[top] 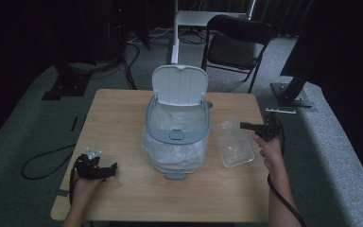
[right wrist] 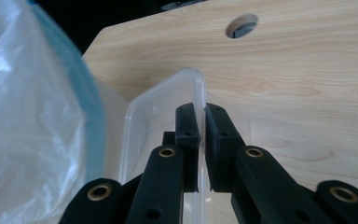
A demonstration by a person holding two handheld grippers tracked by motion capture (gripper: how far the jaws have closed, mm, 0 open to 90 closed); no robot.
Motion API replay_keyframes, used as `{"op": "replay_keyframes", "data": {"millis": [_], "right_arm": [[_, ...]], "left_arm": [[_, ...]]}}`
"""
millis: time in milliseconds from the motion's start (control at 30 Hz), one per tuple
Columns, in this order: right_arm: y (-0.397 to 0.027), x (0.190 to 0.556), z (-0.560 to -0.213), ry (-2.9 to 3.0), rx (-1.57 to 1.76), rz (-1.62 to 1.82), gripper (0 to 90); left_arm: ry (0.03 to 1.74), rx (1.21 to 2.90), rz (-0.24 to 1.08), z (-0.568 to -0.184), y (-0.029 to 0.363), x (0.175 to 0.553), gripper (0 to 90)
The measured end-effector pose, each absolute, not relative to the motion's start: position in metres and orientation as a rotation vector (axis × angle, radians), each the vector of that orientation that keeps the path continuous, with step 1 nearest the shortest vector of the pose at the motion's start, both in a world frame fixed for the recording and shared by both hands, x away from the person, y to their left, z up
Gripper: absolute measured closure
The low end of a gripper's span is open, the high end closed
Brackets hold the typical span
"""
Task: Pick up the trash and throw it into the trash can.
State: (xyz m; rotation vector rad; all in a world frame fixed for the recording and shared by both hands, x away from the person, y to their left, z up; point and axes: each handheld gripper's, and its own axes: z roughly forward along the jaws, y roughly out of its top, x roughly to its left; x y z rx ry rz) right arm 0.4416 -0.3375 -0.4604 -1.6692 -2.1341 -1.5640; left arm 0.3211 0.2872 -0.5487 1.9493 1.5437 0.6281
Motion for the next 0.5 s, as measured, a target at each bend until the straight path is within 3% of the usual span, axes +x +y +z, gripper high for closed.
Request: {"op": "replay_keyframes", "data": {"millis": [500], "right_arm": [[-0.336, 0.416, -0.447, -2.199, -1.662, -1.638, 85.1]], "left_arm": [[1.570, 1.934, 0.639, -0.549, 0.288, 0.322, 0.7]]}}
